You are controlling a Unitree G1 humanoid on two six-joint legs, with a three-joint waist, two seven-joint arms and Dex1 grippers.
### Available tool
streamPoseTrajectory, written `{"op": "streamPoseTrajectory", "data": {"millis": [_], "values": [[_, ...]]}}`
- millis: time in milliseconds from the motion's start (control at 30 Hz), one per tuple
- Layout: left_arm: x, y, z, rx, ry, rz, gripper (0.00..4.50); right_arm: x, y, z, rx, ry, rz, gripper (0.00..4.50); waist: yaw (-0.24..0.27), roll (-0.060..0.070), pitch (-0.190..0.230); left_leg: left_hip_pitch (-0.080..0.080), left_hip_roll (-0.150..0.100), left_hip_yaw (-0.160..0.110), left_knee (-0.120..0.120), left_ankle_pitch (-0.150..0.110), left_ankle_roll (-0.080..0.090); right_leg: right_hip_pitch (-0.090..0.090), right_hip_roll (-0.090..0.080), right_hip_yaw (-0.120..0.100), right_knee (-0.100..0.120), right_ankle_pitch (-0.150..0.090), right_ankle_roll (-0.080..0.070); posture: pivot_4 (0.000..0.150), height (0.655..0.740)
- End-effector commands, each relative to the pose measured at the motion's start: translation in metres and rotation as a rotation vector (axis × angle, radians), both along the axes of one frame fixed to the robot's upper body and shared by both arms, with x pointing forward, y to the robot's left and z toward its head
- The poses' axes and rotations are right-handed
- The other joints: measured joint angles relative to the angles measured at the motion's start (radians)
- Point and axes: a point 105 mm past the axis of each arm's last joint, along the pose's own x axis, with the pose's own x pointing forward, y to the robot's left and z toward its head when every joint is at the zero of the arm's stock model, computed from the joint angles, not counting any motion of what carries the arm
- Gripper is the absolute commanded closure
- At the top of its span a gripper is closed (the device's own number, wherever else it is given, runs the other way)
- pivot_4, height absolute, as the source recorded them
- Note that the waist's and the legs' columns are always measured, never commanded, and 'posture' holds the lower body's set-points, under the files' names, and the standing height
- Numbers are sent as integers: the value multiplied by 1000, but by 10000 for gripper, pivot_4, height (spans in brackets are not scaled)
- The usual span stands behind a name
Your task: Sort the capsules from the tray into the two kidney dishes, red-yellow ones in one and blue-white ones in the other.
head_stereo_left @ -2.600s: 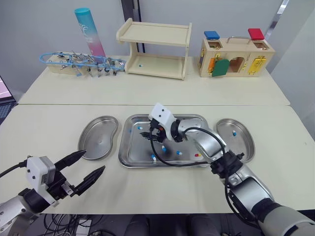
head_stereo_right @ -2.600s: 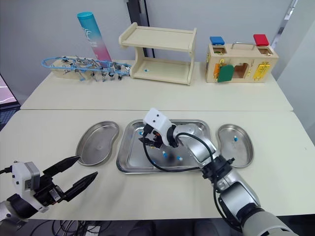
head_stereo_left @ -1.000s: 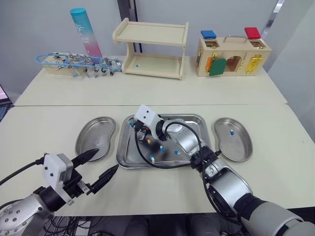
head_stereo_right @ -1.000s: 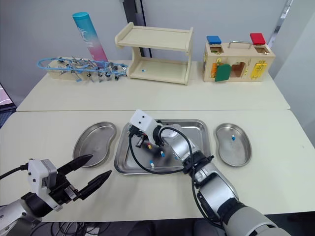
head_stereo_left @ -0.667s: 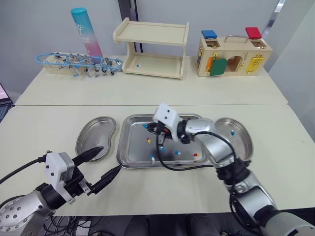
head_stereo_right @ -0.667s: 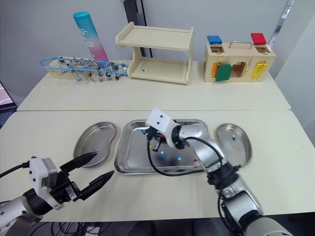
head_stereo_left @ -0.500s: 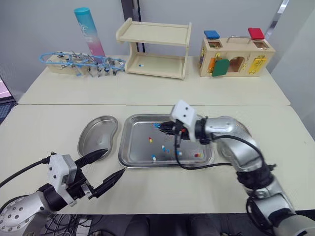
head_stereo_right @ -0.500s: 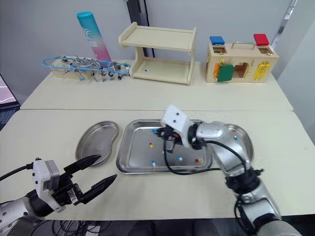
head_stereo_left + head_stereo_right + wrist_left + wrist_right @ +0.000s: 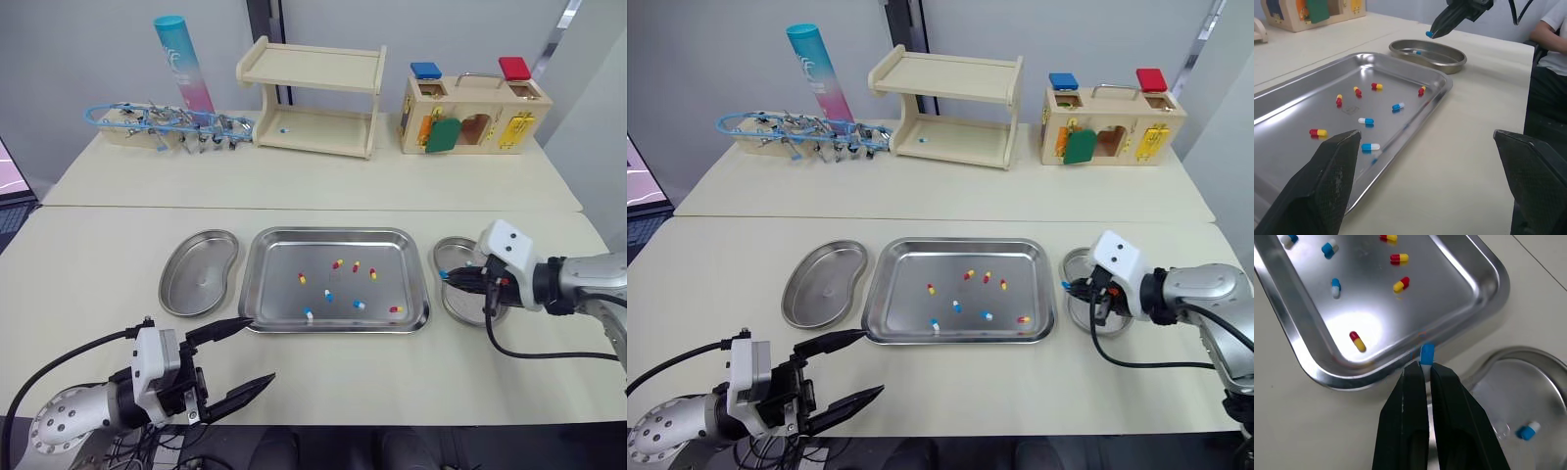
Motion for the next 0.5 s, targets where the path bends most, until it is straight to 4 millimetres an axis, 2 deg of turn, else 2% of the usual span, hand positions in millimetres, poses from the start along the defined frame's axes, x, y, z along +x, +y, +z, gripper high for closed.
{"op": "streamPoseTrajectory", "data": {"millis": [33, 167, 267, 500], "values": [[0, -8, 7, 7, -22, -56, 0, 4, -21, 3, -36, -31, -72, 44893, 0, 0, 0, 0, 0, 0, 0, 0, 0, 0, 0, 0, 0, 0, 0, 1500, 7400], [1, -14, 13, 2, -40, -78, 0, 8, -39, -8, -48, 5, -161, 44893, -1, 0, 0, 0, 0, 0, 0, 0, 0, 0, 0, 0, 0, 0, 0, 1500, 7400], [1, -16, 14, 3, -45, -83, 0, 11, -44, -14, -56, 9, -193, 44893, 0, 0, 0, 0, 0, 0, 0, 0, 0, 0, 0, 0, 0, 0, 0, 1500, 7400], [1, -16, 14, 13, -35, -79, 0, 13, -55, -12, -71, -11, -205, 25921, 0, 0, 0, 0, 0, 0, 0, 0, 0, 0, 0, 0, 0, 0, 0, 1500, 7400]]}}
